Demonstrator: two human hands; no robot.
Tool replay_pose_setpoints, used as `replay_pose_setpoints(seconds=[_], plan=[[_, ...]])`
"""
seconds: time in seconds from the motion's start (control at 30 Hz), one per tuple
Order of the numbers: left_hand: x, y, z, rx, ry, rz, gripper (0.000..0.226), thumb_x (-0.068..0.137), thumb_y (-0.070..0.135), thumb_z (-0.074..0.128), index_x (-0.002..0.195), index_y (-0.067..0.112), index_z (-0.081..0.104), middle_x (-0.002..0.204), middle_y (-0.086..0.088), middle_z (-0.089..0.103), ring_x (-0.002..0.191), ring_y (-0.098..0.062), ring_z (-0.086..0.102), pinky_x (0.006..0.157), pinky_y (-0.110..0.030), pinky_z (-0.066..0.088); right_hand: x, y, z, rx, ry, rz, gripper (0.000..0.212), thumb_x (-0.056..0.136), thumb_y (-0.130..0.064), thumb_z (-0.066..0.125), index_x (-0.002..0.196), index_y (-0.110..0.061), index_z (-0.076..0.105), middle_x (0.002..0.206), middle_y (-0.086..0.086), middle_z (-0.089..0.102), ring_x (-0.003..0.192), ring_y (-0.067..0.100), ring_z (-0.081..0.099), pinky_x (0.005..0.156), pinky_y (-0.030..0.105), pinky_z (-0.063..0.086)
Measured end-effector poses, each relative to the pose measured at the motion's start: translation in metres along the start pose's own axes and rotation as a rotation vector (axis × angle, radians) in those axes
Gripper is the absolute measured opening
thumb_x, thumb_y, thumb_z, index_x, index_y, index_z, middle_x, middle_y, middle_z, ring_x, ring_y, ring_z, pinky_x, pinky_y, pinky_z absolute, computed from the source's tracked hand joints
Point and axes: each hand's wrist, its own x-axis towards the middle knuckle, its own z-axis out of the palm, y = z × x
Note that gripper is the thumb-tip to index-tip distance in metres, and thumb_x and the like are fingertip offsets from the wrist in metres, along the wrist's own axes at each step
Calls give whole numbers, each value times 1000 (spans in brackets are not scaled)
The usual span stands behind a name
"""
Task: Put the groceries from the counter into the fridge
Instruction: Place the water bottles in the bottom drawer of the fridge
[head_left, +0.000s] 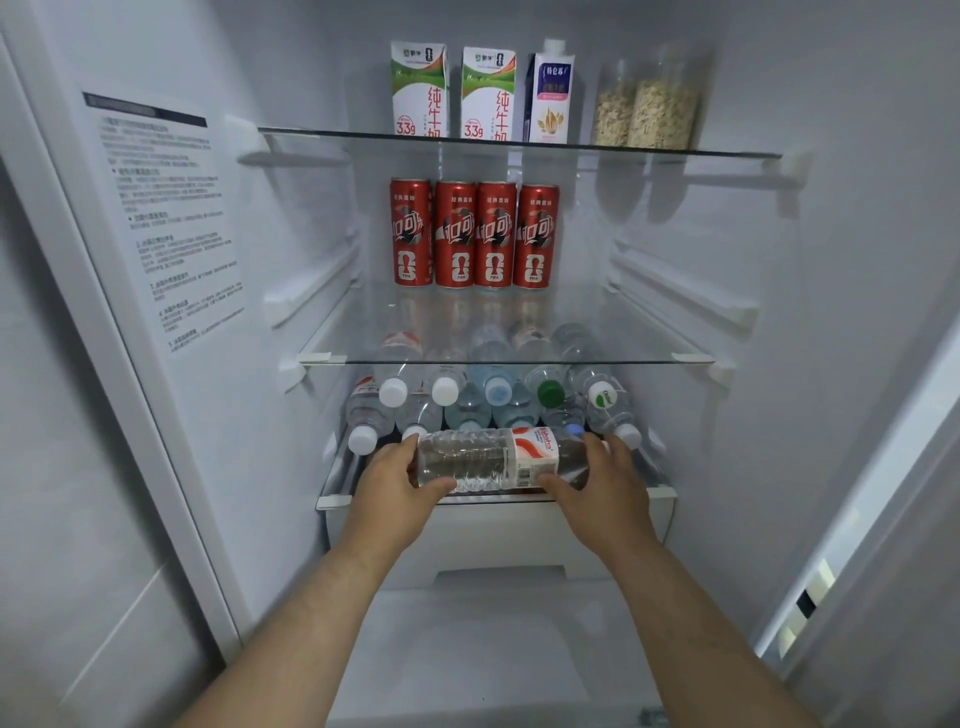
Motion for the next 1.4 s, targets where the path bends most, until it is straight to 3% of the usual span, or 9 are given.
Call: replay_pose_setpoints(seconds=[0.3,0.4,0.53,0.73,1.0,1.1,1.2,1.4], plan=[[-2,1,-5,-8,-47,-20,49,64,58,69,103,29,57,99,5,65,91,-14,64,80,-43,56,-2,1,-3,118,-40,10,83,79,-47,75,148,-32,32,148,3,31,134,26,40,110,46,40],[-5,3,-5,-42,-63,-34,60,62,57,72,116,40,51,105,8,65,96,-13,65,84,-41,57,-3,4,-2,146,-46,6,80,80,-45,75,147,-36,34,149,3,29,137,27,37,112,47,39],[-5,4,-4,-83,-49,-50,82,61,61,70,135,38,43,114,11,63,104,-9,62,92,-39,54,-3,5,-2,171,-46,11,74,83,-42,73,147,-36,36,148,1,29,137,26,37,113,47,38],[-8,3,-6,-122,-55,-70,81,64,59,71,137,42,42,128,14,59,118,-8,59,99,-39,51,-5,2,0,149,-14,6,71,85,-45,70,146,-32,37,142,2,36,133,26,40,110,46,40],[-10,12,-17,-91,-95,-82,85,64,62,68,141,38,39,131,13,57,120,-7,55,102,-40,49,-9,-4,-4,121,-24,0,73,90,-41,67,152,-32,29,162,2,10,150,28,12,120,46,24],[-18,18,-25,-20,-63,-46,74,75,52,71,141,34,43,133,11,56,125,-10,52,104,-40,46,-14,-9,-8,145,12,-16,68,91,-35,66,150,-31,32,160,3,16,147,27,22,117,49,30],[-26,27,-32,56,-1,14,56,84,34,72,134,33,49,124,11,59,116,-9,55,96,-33,47,-21,-14,-15,159,54,-51,61,91,-30,65,146,-29,38,155,3,25,140,26,34,112,48,38],[-50,44,-41,125,31,65,57,86,32,71,138,25,50,130,9,56,120,-9,52,101,-34,45,-49,-26,-26,162,73,-219,53,90,-19,64,141,-21,48,146,-2,40,134,19,38,112,37,37]])
